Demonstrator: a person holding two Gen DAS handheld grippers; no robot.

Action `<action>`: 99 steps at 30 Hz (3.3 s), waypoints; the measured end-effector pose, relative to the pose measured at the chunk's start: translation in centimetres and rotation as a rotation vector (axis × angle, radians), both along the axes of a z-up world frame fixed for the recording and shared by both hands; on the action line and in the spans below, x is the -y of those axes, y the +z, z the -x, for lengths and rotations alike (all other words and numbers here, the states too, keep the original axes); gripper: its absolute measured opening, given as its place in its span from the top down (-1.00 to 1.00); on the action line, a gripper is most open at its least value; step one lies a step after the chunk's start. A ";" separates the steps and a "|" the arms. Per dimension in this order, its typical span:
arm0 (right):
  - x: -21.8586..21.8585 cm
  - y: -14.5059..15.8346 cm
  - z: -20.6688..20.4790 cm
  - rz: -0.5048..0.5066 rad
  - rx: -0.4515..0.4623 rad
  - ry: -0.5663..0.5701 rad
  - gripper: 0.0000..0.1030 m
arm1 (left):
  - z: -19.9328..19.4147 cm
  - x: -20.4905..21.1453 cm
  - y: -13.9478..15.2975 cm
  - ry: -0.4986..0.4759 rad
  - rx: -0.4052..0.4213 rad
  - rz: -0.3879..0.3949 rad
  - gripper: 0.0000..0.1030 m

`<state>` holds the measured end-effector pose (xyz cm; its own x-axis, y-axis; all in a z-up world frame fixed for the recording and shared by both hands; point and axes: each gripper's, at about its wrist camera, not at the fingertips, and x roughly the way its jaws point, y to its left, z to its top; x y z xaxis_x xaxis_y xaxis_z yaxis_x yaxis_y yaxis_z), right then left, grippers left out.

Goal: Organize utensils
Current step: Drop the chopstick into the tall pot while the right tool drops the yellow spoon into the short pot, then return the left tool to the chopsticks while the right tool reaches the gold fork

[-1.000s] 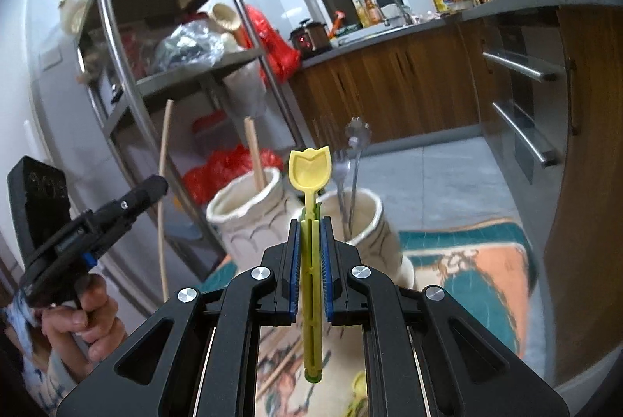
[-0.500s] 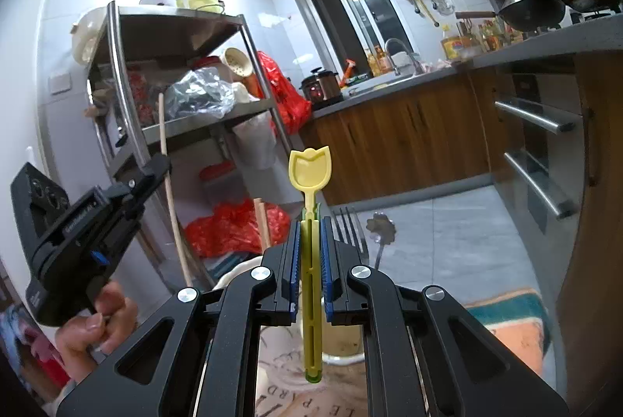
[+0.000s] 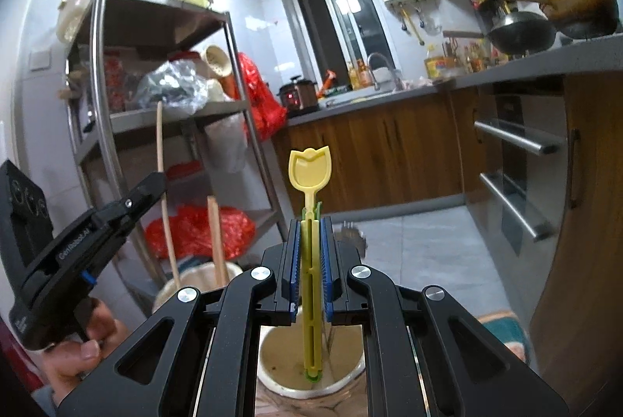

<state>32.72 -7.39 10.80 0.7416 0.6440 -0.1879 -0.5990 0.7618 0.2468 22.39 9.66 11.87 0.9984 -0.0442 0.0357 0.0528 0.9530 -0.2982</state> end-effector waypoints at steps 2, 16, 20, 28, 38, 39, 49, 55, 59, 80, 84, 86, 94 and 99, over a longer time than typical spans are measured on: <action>-0.5 -0.6 0.0 0.041 -0.006 0.003 0.79 | -0.1 0.5 -0.5 -0.012 -0.023 -0.022 0.92; -0.5 -2.8 1.7 0.161 -0.103 -0.010 0.79 | 0.5 3.1 -2.6 -0.030 -0.229 -0.152 0.92; -1.5 -2.8 1.8 0.209 -0.107 -0.014 0.79 | -0.2 3.3 -2.6 -0.017 -0.280 -0.178 0.92; -2.8 -3.2 2.0 0.287 -0.104 -0.004 0.73 | -0.7 3.9 -2.8 -0.015 -0.297 -0.205 0.62; -1.8 -2.6 2.9 0.247 -0.086 0.021 0.48 | 1.9 4.5 -1.7 0.018 -0.235 -0.257 -0.25; -1.7 -2.5 3.1 0.245 -0.084 0.020 0.45 | 2.2 4.4 -1.6 0.017 -0.234 -0.256 -0.28; 1.7 -2.2 5.4 0.172 -0.111 0.035 0.40 | 5.8 3.6 -1.8 0.045 -0.262 -0.233 -0.42; 3.4 -3.4 5.8 0.163 -0.168 0.020 0.40 | 7.5 3.0 -3.1 0.047 -0.314 -0.231 -0.42; 3.8 -4.7 6.3 0.216 -0.212 0.002 0.40 | 7.5 2.9 -4.5 0.023 -0.392 -0.238 -0.35; 5.0 -10.6 7.4 0.353 -0.469 0.088 0.53 | 5.0 6.0 -12.5 -0.168 -0.788 -0.357 0.22; 4.5 -10.9 7.8 0.377 -0.480 0.099 0.69 | 5.0 5.9 -13.0 -0.184 -0.819 -0.353 0.37; 4.4 -10.8 7.9 0.382 -0.477 0.100 0.70 | 4.9 6.0 -13.1 -0.189 -0.829 -0.357 0.37; 4.6 -10.6 8.5 0.465 -0.449 0.080 0.70 | 4.7 6.5 -13.5 -0.199 -0.860 -0.382 0.43; 5.6 -10.5 8.5 0.516 -0.479 0.051 0.70 | 4.6 6.9 -13.6 -0.196 -0.865 -0.420 0.43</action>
<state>24.19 -12.97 0.27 0.4718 0.4167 -0.7770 -0.5530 0.8262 0.1073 17.74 2.80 -1.73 0.6464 -0.0539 -0.7611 0.1445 0.9881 0.0528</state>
